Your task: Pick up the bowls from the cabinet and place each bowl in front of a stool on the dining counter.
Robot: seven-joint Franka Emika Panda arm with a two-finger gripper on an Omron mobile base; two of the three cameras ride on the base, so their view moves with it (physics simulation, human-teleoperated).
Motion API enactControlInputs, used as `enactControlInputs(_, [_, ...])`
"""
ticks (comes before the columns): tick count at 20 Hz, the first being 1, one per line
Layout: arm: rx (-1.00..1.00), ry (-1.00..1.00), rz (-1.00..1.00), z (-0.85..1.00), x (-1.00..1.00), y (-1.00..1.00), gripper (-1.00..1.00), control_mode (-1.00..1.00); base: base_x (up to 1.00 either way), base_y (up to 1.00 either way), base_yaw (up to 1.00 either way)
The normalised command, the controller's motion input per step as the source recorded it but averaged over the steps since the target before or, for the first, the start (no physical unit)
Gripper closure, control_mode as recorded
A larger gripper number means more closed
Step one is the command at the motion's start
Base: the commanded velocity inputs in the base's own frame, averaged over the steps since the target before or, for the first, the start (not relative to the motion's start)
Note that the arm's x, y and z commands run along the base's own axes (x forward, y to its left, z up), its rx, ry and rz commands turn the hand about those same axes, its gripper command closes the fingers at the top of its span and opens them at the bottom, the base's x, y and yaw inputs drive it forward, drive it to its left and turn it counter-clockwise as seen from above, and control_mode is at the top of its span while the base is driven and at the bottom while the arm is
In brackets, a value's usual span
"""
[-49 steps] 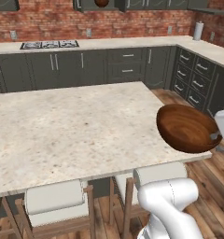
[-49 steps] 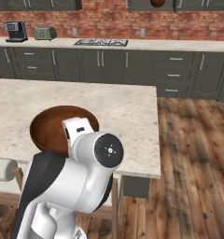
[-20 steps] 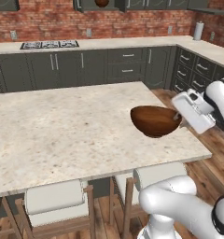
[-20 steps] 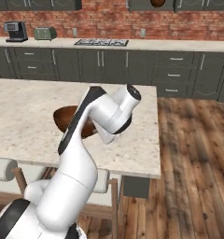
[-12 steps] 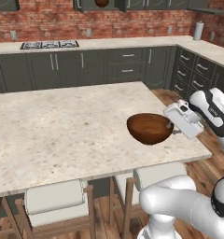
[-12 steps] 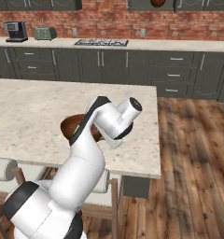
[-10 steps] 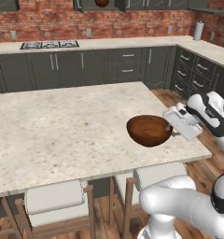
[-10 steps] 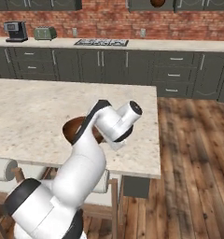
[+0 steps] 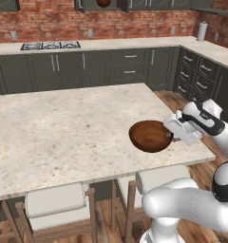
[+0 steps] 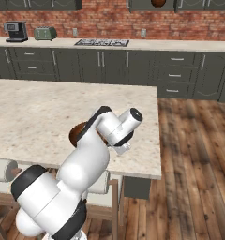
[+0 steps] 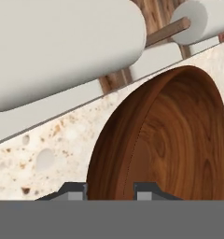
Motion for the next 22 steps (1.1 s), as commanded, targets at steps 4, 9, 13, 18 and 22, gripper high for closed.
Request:
enactControlInputs(4, [-0.01, 0.09, 0.0, -0.28, 0.21, -0.01, 1.0, -1.0, 0.0, 0.0, 0.0])
enactControlInputs(9, [0.0, 0.12, 0.0, -0.33, 0.22, 0.0, 1.0, -1.0, 0.0, 0.0, 0.0])
enactControlInputs(13, [0.0, 0.07, 0.0, -0.28, 0.24, -0.04, 1.0, -1.0, 0.0, 0.0, 0.0])
enactControlInputs(18, [0.0, 0.04, 0.0, -0.28, 0.24, -0.03, 1.0, -1.0, 0.0, 0.0, 0.0])
enactControlInputs(22, [0.0, 0.03, 0.0, -0.19, 0.09, 0.0, 1.0, -1.0, 0.0, 0.0, 0.0])
